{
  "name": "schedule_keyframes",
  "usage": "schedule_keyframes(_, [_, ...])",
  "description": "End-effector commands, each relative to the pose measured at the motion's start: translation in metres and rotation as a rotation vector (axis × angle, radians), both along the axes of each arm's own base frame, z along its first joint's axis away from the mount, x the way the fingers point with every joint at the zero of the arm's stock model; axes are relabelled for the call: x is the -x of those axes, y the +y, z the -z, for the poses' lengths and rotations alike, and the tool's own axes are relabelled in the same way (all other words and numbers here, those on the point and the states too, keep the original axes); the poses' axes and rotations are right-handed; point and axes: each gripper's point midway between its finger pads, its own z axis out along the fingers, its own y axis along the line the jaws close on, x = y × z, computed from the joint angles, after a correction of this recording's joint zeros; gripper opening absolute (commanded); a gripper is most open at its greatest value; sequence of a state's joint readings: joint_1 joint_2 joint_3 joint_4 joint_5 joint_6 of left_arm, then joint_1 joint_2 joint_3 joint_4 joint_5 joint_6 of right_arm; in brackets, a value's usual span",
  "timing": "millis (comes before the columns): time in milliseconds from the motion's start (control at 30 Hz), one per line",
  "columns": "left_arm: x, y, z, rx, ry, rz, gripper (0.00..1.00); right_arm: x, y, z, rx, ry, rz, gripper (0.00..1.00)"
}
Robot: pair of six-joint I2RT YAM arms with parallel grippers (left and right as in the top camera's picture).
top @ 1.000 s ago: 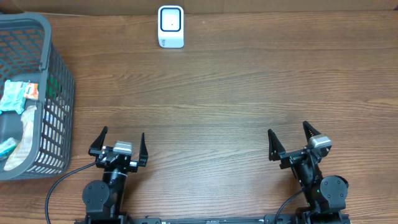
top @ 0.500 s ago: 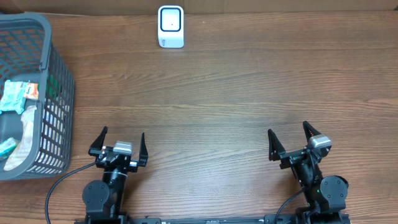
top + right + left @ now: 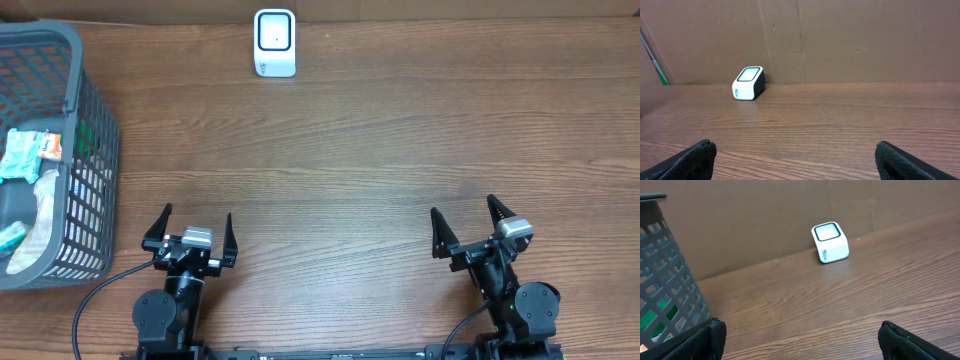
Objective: Scan the item barcode
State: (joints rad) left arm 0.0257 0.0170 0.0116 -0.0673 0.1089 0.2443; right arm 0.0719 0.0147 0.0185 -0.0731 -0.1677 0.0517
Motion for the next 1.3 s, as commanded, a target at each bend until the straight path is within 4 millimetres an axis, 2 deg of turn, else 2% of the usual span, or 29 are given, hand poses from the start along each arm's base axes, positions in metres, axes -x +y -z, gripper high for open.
schedule_keyframes(0, [0.000,0.005,0.001,-0.028,-0.006,-0.027,1.00,0.000,-0.002,0.002,0.000,-0.005,0.010,1.00])
schedule_keyframes(333, [0.000,0.005,0.001,0.134,0.008,-0.038,1.00,0.000,-0.002,0.002,0.000,-0.005,0.010,1.00])
schedule_keyframes(433, [0.001,0.005,-0.004,0.183,0.005,-0.041,1.00,0.000,-0.002,0.002,0.000,-0.005,0.010,1.00])
schedule_keyframes(633, [0.008,0.004,-0.038,0.224,-0.007,-0.042,1.00,0.000,-0.002,0.002,0.000,-0.005,0.010,1.00])
schedule_keyframes(800, [0.009,0.004,-0.054,0.223,0.061,-0.049,1.00,0.000,-0.002,0.002,0.000,-0.005,0.010,1.00])
schedule_keyframes(967, [0.001,0.004,-0.079,0.275,0.104,-0.057,1.00,0.000,-0.002,0.002,0.000,-0.005,0.010,1.00])
schedule_keyframes(1267, [-0.019,-0.012,-0.127,0.317,0.269,0.011,1.00,0.000,-0.002,0.002,0.000,-0.005,0.010,1.00])
